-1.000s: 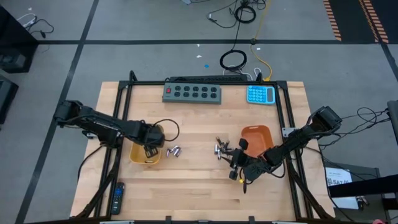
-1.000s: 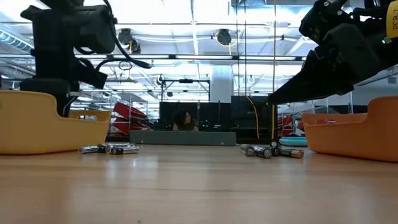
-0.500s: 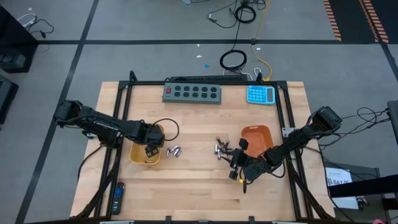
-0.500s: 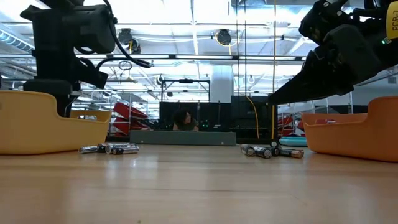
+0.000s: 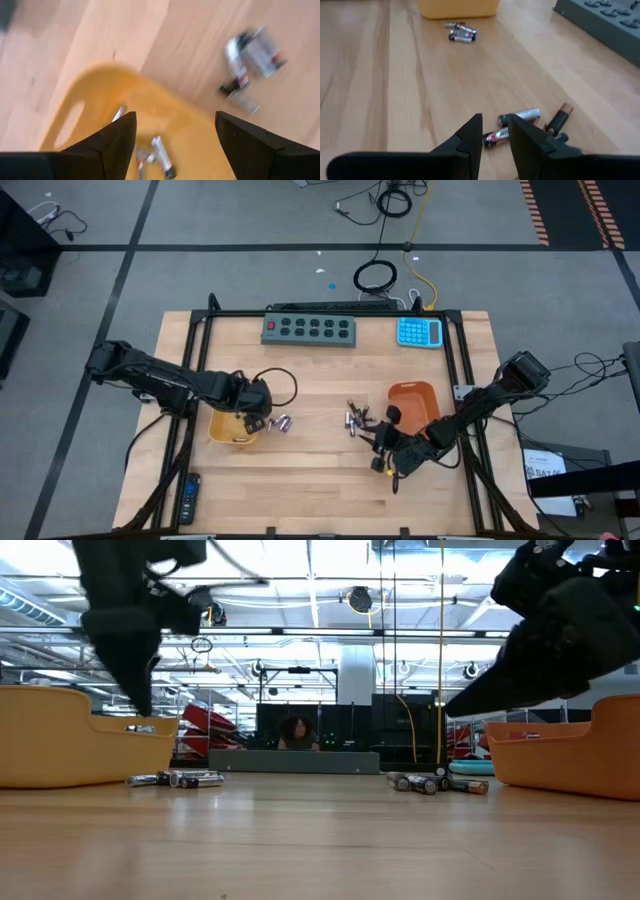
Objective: Sort batteries
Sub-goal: Put the silver battery into the yellow bin
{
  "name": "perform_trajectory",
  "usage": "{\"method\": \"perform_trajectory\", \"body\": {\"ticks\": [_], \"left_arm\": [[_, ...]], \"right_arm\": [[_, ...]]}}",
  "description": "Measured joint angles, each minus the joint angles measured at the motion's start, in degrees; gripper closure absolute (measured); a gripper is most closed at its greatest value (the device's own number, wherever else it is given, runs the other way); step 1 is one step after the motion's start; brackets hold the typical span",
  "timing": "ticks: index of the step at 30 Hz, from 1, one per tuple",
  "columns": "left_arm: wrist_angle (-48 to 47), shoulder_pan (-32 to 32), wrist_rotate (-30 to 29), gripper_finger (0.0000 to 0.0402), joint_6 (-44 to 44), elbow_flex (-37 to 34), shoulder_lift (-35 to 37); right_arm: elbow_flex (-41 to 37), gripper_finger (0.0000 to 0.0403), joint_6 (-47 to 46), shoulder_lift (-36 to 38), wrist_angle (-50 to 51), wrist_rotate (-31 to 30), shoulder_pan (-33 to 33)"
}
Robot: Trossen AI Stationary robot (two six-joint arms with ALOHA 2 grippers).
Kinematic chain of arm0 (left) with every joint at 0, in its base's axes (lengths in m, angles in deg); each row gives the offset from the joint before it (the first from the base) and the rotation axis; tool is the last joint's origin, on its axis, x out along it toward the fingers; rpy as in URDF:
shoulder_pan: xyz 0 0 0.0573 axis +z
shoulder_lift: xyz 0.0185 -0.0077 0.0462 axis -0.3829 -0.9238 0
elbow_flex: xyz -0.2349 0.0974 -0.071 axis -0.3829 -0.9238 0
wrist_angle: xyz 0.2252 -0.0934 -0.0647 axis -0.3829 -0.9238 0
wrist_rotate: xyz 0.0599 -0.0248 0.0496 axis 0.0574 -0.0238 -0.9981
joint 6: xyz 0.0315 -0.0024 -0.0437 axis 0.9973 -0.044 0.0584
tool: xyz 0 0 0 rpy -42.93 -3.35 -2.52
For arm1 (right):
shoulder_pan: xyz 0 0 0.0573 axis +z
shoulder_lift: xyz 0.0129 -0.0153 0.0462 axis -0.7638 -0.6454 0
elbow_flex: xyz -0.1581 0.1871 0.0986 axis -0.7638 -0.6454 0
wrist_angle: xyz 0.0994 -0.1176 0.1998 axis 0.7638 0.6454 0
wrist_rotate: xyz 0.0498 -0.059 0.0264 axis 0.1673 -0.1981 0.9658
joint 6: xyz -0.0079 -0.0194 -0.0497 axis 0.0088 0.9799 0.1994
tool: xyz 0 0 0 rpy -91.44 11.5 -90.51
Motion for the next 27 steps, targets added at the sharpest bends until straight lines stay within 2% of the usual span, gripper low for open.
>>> {"method": "perform_trajectory", "body": {"ticks": [5, 12, 16, 22, 27], "left_arm": [[8.90, -0.16, -0.92, 0.0123, 5.63, 4.23, -3.78], [25.06, -0.16, -0.95, 0.0123, 19.01, 10.40, -15.82], [36.45, -0.18, 2.91, 0.0123, 24.67, 11.56, -21.33], [41.28, -0.07, 5.14, 0.0123, 24.99, 14.36, -27.86], [42.85, -0.42, 0.21, 0.0123, 22.00, 18.83, -33.34]], "right_arm": [[-0.02, 0.0319, -1.39, 2.72, 1.60, 2.36, -0.72], [0.00, 0.0319, -8.09, 3.84, 3.17, 2.44, -0.21], [0.00, 0.0319, -9.90, 3.74, 3.27, 0.81, 0.63], [0.00, 0.0319, -10.97, 3.98, 3.09, -1.00, -0.03], [0.00, 0.0319, -11.65, 3.95, 3.47, -2.85, 0.35]]}}
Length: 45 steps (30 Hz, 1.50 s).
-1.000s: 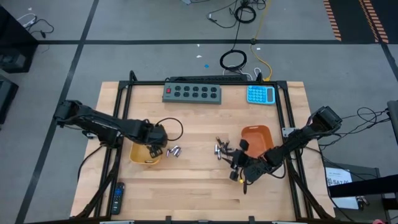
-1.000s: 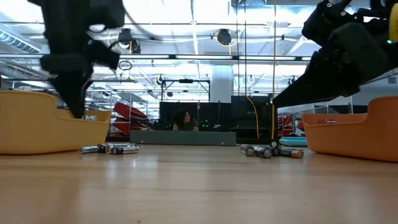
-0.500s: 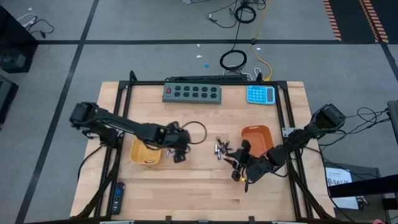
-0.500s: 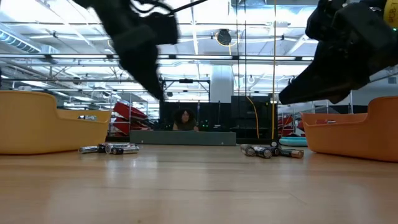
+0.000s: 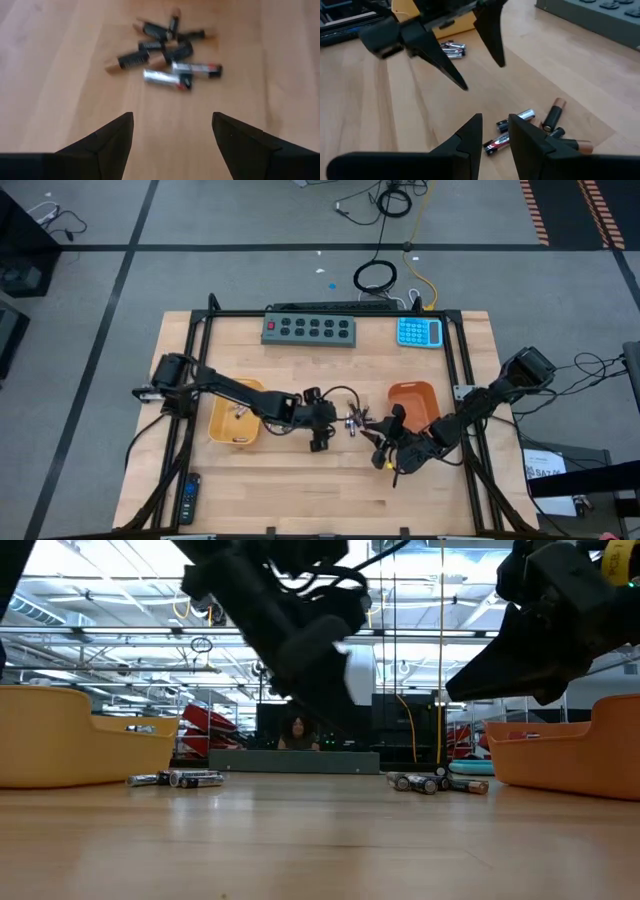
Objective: Sort batteries
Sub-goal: Put the silver battery into the yellow bin
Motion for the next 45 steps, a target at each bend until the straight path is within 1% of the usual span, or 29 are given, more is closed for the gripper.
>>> {"method": "perform_trajectory", "body": {"ticks": [3, 8, 11, 13, 17, 24, 31, 37, 41, 45], "left_arm": [[0.01, -0.36, -2.24, 0.0123, -1.26, 3.16, -2.93], [0.34, -0.58, -2.01, 0.0123, -7.21, 7.81, -5.74], [0.19, -0.81, -1.34, 0.0123, -11.29, 8.79, -7.04], [0.27, -0.91, -1.30, 0.0123, -12.44, 9.34, -7.87], [0.49, -0.88, -1.36, 0.0123, -15.19, 9.43, -9.46], [0.45, -1.00, -6.05, 0.0123, -17.93, 9.40, -9.73], [2.08, -1.09, -8.39, 0.0123, -18.21, 9.43, -9.73], [5.03, -1.11, -8.56, 0.0123, -19.58, 9.40, -9.70], [4.19, -1.11, -8.92, 0.0123, -19.56, 9.40, -9.70], [1.68, -0.97, -11.49, 0.0123, -19.23, 9.40, -9.70]], "right_arm": [[0.00, 0.0319, -0.55, 0.00, 0.03, -1.36, 0.61], [0.00, 0.0319, -1.28, 0.00, 0.97, -1.51, 1.27], [0.00, 0.0319, -1.31, 0.00, 1.68, -1.51, 1.28], [0.00, 0.0319, -1.33, 0.00, 2.52, -1.53, 1.28], [0.00, 0.0319, -1.31, 0.00, 3.36, -1.40, 1.28], [0.00, 0.0319, -1.01, -0.02, 5.30, -1.32, 1.28], [0.00, 0.0319, 0.25, -0.02, 5.60, -1.20, 1.28], [0.00, 0.0319, 1.31, -0.02, 5.60, -1.08, 1.28], [0.00, 0.0319, 1.31, -0.02, 5.60, -1.03, 1.28], [0.00, 0.0319, 1.32, -0.02, 5.58, -1.03, 1.28]]}}
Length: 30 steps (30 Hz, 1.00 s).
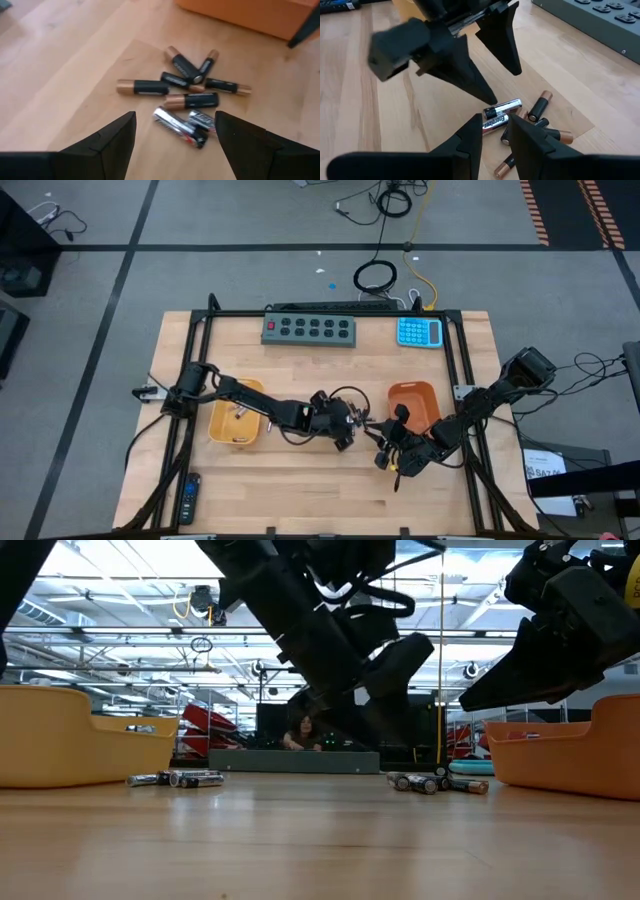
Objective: Sort batteries
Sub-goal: Put the silver battery into the yellow bin
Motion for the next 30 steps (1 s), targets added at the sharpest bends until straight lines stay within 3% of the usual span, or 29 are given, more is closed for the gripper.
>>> {"method": "perform_trajectory", "body": {"ticks": [21, 30], "left_arm": [[-0.56, 2.23, -0.02, 0.0123, 1.05, -0.04, -2.77], [-8.58, 2.22, 0.01, 0.0123, 1.96, 0.04, -1.98]], "right_arm": [[0.01, 0.0319, -0.23, -0.02, 0.28, 0.08, 0.11], [0.00, 0.0319, -0.62, -0.02, 0.48, 0.23, 0.78]]}}
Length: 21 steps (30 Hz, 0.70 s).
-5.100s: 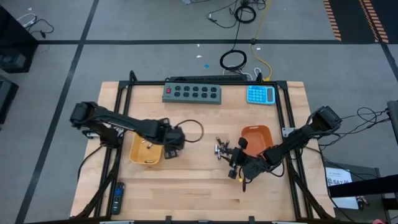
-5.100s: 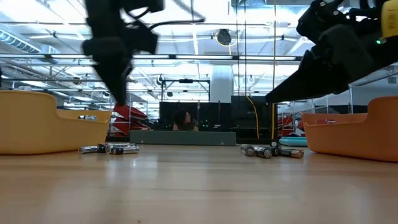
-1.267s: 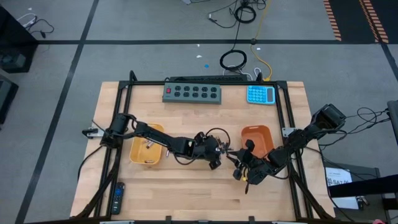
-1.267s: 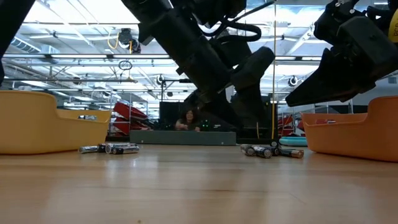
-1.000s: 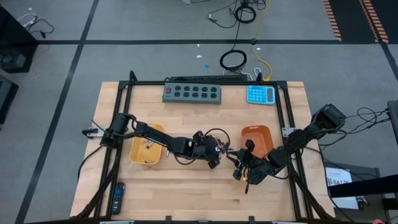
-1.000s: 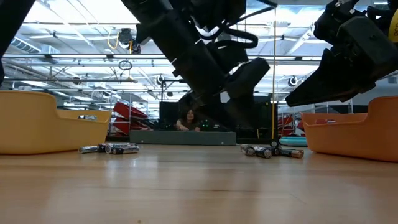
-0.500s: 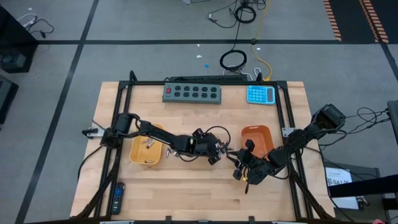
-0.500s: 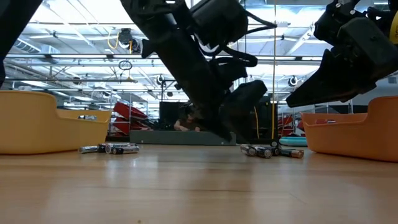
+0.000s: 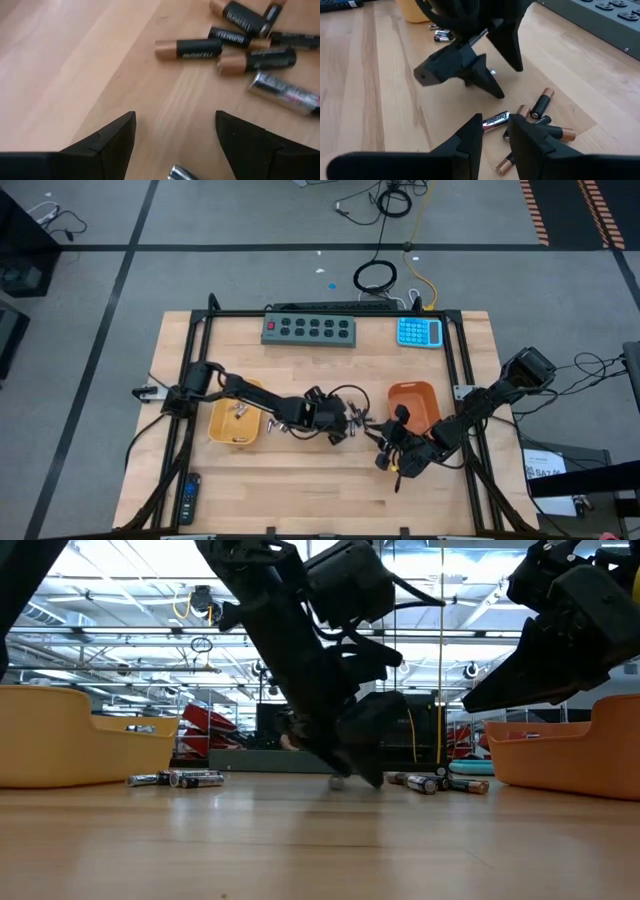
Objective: Sort batteries
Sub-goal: Put the silver battery into the yellow bin
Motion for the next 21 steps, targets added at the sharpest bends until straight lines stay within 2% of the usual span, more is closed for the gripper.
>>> {"method": "perform_trajectory", "body": {"ticks": [6, 10, 17, 21], "left_arm": [[-7.95, -0.08, 0.87, 0.0123, 0.54, -0.13, 5.93], [-17.04, -2.39, 2.69, 0.0123, -5.00, -0.04, 9.40], [-30.12, -4.59, 3.11, 0.0123, -15.45, -0.08, 9.40], [-30.78, -4.59, 5.83, 0.0123, -16.33, -0.13, 9.41]], "right_arm": [[0.01, 0.0319, -1.02, 0.00, 1.12, 0.01, 0.44], [0.02, 0.0319, -1.73, 0.00, 2.31, -0.46, 0.57], [0.02, 0.0319, -1.26, 0.00, 0.65, -0.36, 0.12], [0.02, 0.0319, 0.58, 0.00, -0.69, -0.25, -0.03]]}}
